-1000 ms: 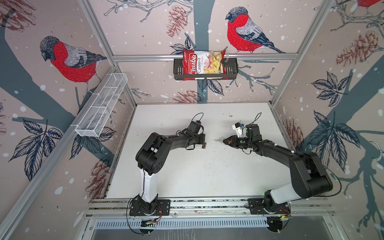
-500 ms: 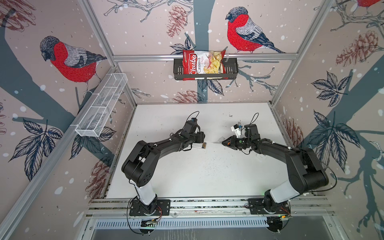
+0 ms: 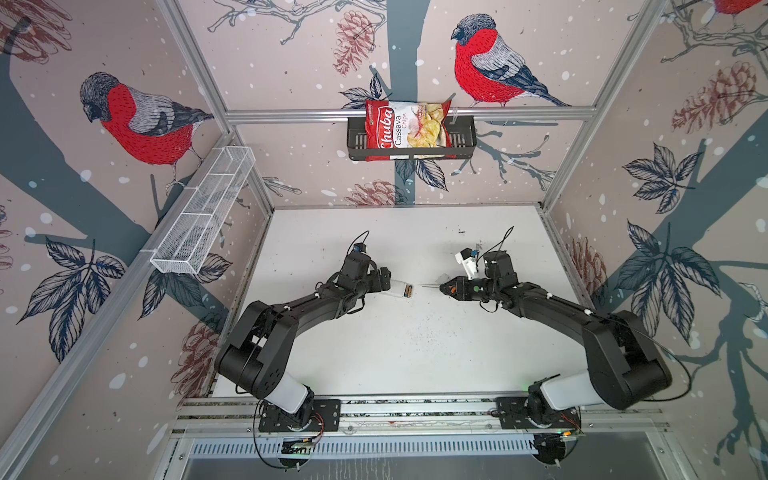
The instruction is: Unload the batteries from the remote control
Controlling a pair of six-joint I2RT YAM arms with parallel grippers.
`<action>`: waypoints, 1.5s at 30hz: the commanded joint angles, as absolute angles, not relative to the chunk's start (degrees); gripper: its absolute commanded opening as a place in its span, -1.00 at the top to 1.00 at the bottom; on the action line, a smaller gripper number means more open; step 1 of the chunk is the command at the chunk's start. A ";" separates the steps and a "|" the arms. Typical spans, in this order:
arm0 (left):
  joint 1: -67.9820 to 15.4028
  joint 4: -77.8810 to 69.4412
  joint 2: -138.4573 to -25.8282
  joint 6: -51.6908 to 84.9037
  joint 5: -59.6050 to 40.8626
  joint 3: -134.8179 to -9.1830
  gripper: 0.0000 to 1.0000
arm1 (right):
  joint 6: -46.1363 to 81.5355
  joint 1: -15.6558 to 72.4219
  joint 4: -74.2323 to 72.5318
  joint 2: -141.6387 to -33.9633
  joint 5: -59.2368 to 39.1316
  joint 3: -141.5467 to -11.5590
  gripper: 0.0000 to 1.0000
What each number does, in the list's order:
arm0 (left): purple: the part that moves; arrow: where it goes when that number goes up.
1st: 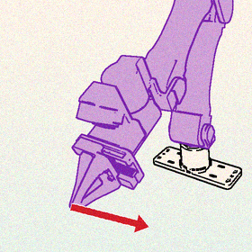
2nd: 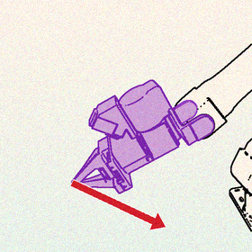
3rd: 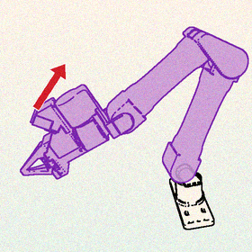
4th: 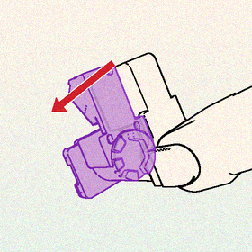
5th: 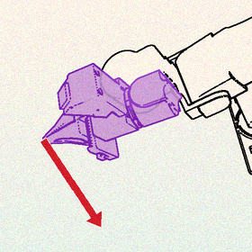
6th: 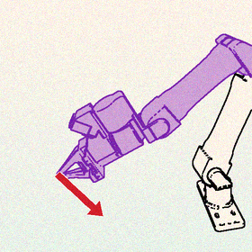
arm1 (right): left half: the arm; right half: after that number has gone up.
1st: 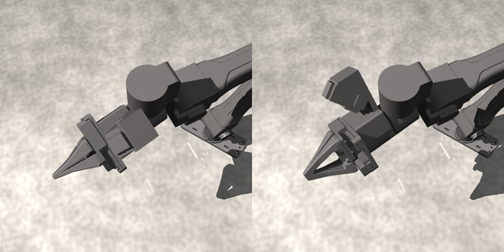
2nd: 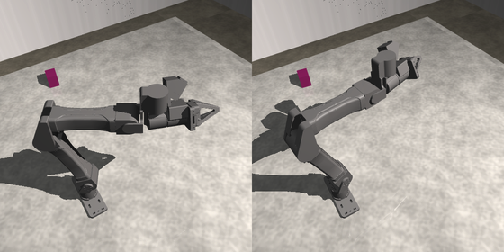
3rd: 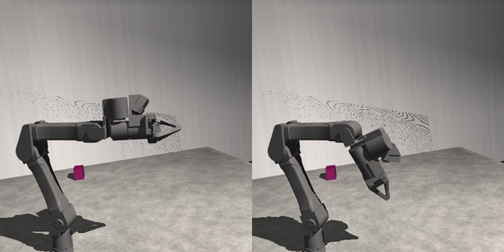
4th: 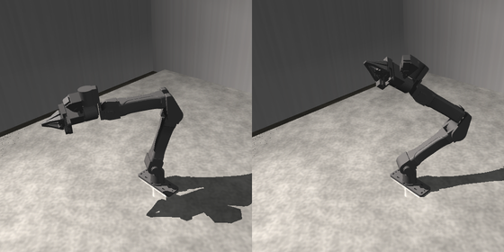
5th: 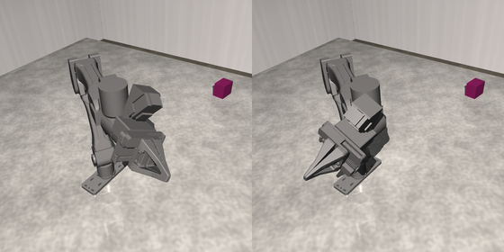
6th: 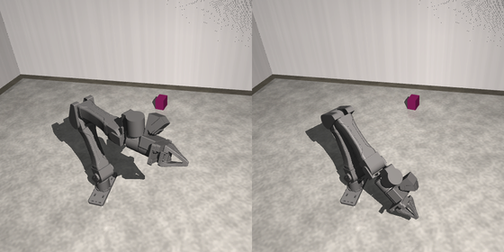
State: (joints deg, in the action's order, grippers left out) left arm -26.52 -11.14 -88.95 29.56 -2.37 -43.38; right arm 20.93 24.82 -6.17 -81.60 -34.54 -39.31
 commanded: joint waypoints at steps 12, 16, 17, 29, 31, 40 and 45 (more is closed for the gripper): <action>-24.77 -15.97 -91.47 28.59 -8.26 -43.38 -0.73 | 8.76 29.46 -13.06 -83.28 -28.12 -39.16 1.00; -24.85 -14.67 -93.47 26.78 -9.93 -44.27 -0.75 | 6.62 29.85 -9.50 -85.40 -28.01 -41.50 1.00; -24.82 -14.50 -93.68 26.64 -9.93 -44.19 -0.78 | 6.12 30.08 -8.80 -85.78 -27.74 -41.96 1.00; -24.79 -15.19 -95.47 25.58 -8.95 -42.71 -0.90 | 1.15 34.07 -2.02 -90.91 -21.38 -46.47 1.00; -24.78 -15.30 -96.30 25.41 -9.22 -43.11 -0.86 | 0.90 34.57 -1.63 -91.61 -20.67 -46.99 1.00; -24.86 -14.92 -98.33 24.79 -9.49 -45.00 -0.74 | 0.62 35.33 -1.23 -93.42 -19.51 -48.21 1.00; -24.83 -15.07 -99.81 24.69 -9.62 -45.27 -0.68 | 0.79 35.33 -1.24 -93.09 -19.85 -48.73 1.00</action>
State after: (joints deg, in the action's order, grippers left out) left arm -24.88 -13.96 -99.18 25.41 -8.97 -44.99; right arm 1.43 35.20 -1.32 -93.30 -20.56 -48.31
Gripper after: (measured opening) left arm 0.844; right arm 0.241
